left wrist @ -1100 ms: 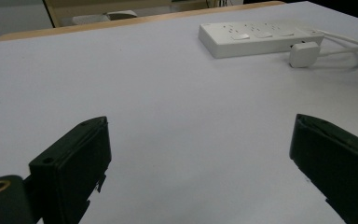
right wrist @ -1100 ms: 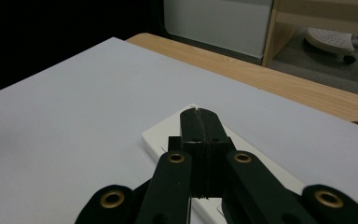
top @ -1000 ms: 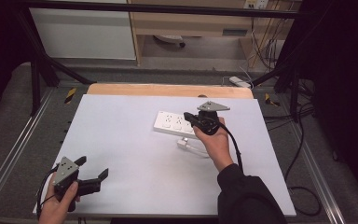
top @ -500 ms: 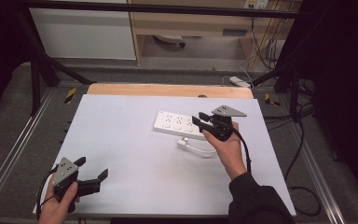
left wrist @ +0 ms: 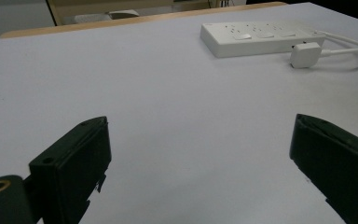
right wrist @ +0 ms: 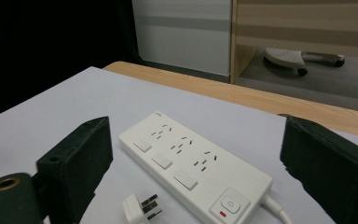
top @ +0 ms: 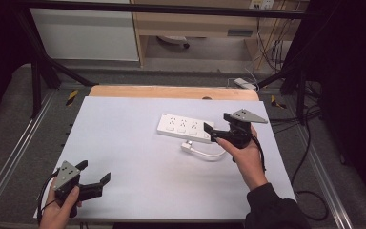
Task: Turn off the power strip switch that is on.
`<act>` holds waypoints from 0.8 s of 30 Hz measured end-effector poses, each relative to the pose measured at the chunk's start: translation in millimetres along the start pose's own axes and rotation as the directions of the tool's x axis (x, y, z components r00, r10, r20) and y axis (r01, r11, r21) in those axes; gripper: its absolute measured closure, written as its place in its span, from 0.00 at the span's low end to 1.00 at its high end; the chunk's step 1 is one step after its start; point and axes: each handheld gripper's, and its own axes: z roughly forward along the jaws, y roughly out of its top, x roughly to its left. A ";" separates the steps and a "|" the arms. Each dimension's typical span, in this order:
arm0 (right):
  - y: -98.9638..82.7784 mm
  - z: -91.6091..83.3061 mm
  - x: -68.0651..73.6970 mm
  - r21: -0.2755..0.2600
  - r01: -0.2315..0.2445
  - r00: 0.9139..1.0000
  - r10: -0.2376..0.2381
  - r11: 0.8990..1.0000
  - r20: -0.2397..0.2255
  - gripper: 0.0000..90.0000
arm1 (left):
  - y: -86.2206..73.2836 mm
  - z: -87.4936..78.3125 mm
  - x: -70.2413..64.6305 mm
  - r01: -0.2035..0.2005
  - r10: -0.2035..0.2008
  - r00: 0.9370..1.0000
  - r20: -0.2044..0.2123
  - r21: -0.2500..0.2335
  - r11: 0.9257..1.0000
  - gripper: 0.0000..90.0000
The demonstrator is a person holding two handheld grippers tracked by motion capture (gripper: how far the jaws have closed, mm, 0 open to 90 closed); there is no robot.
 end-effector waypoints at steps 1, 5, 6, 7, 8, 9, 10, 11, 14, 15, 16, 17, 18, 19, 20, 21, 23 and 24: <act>-0.9 -3.6 -1.1 -0.007 0.010 1.000 -0.010 1.000 0.006 0.07 | 0.0 -0.1 0.0 0.001 -0.001 1.000 0.000 0.000 1.000 0.06; -5.2 -15.1 -5.4 -0.030 0.018 1.000 -0.018 0.999 0.017 0.05 | 0.0 -0.4 -0.1 0.004 -0.004 1.000 -0.001 -0.002 1.000 0.06; -6.2 -18.7 -7.2 -0.034 0.015 1.000 -0.014 0.999 0.020 0.05 | 0.0 -0.5 -0.2 0.005 -0.005 1.000 -0.001 -0.003 1.000 0.06; -7.5 -22.4 -9.1 -0.039 0.014 1.000 -0.013 0.999 0.024 0.05 | 0.0 -0.8 -0.2 0.006 -0.006 1.000 -0.001 -0.004 1.000 0.06; -9.0 -26.0 -11.0 -0.044 0.015 0.999 -0.014 0.999 0.029 0.05 | 0.0 -0.9 -0.3 0.007 -0.007 1.000 0.000 -0.007 1.000 0.06; -11.3 -30.9 -13.8 -0.047 0.012 1.000 -0.011 0.999 0.023 0.06 | 0.1 -1.0 -0.4 0.007 -0.007 1.000 0.000 -0.007 1.000 0.06; -12.8 -33.5 -15.8 -0.052 0.011 1.000 -0.010 0.999 0.019 0.06 | 0.2 -1.0 -0.4 0.009 -0.009 1.000 -0.001 -0.009 1.000 0.06; -15.4 -37.9 -18.2 -0.054 0.003 1.000 -0.002 0.999 0.017 0.06 | 0.2 -1.1 -0.4 0.010 -0.010 1.000 0.000 -0.010 1.000 0.06; -22.1 -47.2 -22.9 -0.054 0.008 1.000 -0.006 0.999 0.030 0.06 | 0.1 -1.7 -0.4 0.012 -0.012 1.000 -0.001 -0.012 1.000 0.06; -25.4 -51.3 -25.2 -0.057 0.009 0.999 -0.007 0.998 0.034 0.07 | 0.0 -1.7 -0.6 0.019 -0.019 1.000 0.002 -0.015 1.000 0.06; -28.3 -54.5 -27.1 -0.060 0.012 0.999 -0.010 0.998 0.040 0.07 | 0.1 -2.0 -0.3 0.019 -0.019 1.000 0.001 -0.017 1.000 0.06; -31.4 -57.6 -29.0 -0.066 0.015 0.999 -0.012 0.998 0.047 0.07 | 0.1 -2.0 -0.1 0.020 -0.020 1.000 0.000 -0.018 1.000 0.06; -33.8 -60.0 -30.4 -0.071 0.014 0.999 -0.011 0.997 0.052 0.07 | 0.0 -1.9 0.0 0.021 -0.021 1.000 -0.002 -0.019 1.000 0.06; -37.4 -63.1 -32.6 -0.078 0.015 0.998 -0.010 0.997 0.059 0.07 | -0.1 -1.8 0.2 0.020 -0.020 1.000 -0.001 -0.016 1.000 0.06; -40.9 -66.3 -34.6 -0.081 0.013 0.998 -0.008 0.997 0.065 0.07 | -0.1 -1.6 0.1 0.020 -0.020 1.000 0.000 -0.016 1.000 0.06; -45.4 -70.0 -37.5 -0.085 0.016 0.997 -0.009 0.996 0.079 0.07 | -0.1 -1.7 -0.2 0.022 -0.022 1.000 -0.001 -0.015 1.000 0.06; -52.5 -76.1 -41.3 -0.095 0.016 0.995 -0.007 0.995 0.098 0.07 | -0.1 -2.0 -0.6 0.024 -0.024 1.000 -0.004 -0.016 1.000 0.06; -56.2 -79.2 -43.2 -0.099 0.017 0.995 -0.007 0.995 0.103 0.07 | -0.1 -2.0 -0.8 0.025 -0.025 1.000 -0.005 -0.016 1.000 0.06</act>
